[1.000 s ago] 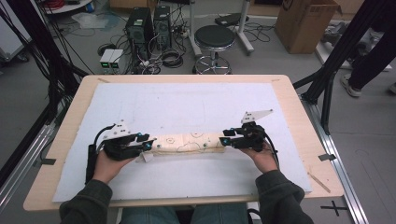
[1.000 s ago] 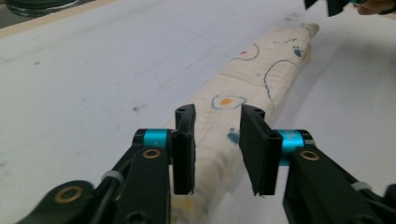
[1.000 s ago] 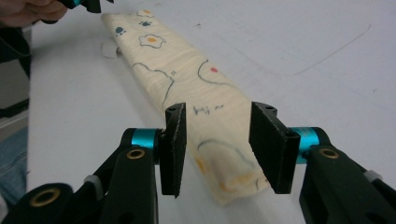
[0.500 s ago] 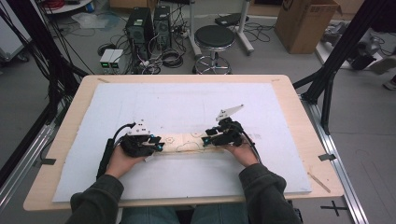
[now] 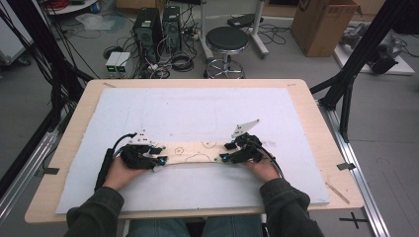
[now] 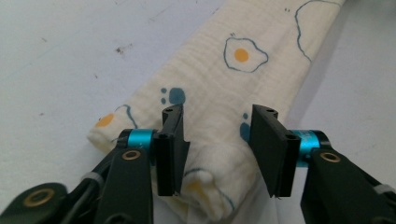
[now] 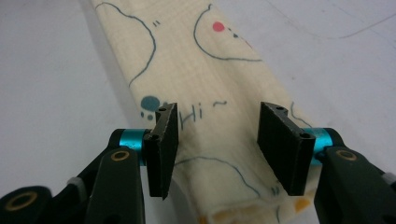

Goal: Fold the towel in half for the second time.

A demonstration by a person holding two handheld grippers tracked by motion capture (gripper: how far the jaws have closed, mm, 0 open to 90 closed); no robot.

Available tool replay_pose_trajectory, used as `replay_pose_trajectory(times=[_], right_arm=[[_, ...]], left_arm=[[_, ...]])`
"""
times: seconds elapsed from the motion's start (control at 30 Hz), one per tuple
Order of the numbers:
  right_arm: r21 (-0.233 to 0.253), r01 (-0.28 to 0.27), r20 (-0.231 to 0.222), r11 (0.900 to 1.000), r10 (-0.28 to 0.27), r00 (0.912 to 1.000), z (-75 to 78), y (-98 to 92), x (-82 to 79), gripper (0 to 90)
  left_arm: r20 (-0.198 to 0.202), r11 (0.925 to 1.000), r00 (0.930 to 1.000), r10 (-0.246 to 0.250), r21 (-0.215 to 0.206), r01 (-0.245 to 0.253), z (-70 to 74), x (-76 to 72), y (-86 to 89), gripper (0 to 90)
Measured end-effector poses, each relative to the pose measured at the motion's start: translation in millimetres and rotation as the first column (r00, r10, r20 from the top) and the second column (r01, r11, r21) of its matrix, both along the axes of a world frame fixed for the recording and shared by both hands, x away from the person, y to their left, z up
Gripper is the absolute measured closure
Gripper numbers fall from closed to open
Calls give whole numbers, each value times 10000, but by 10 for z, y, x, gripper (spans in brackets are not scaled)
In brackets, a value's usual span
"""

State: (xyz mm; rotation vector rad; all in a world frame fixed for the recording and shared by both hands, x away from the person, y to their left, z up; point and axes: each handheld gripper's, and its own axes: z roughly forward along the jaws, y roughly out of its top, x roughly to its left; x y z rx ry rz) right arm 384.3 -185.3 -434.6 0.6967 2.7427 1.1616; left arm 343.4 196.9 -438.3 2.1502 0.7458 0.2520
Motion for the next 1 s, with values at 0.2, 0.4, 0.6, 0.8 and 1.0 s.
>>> replay_pose_trajectory(times=[0.2,0.4,0.6,0.8,1.0], right_arm=[[27,-7,297,10000,6,9996,-14,-139,-52,452],[98,23,559,9999,-28,9984,-22,-222,-96,441],[34,46,694,10000,-48,9976,-38,-219,-122,437],[34,66,859,10000,-68,9963,-53,-217,-129,439],[158,92,780,9998,-104,9969,-51,-225,-126,427]], left_arm=[[26,9999,10000,34,-157,-33,-22,-20,57,513],[102,9999,9999,75,-104,-74,-15,-28,68,488],[210,10000,9997,95,8,-95,-27,-35,50,486],[340,9998,9994,54,183,-61,-32,-41,35,485],[313,9996,9994,178,-226,-171,15,-54,58,454]])
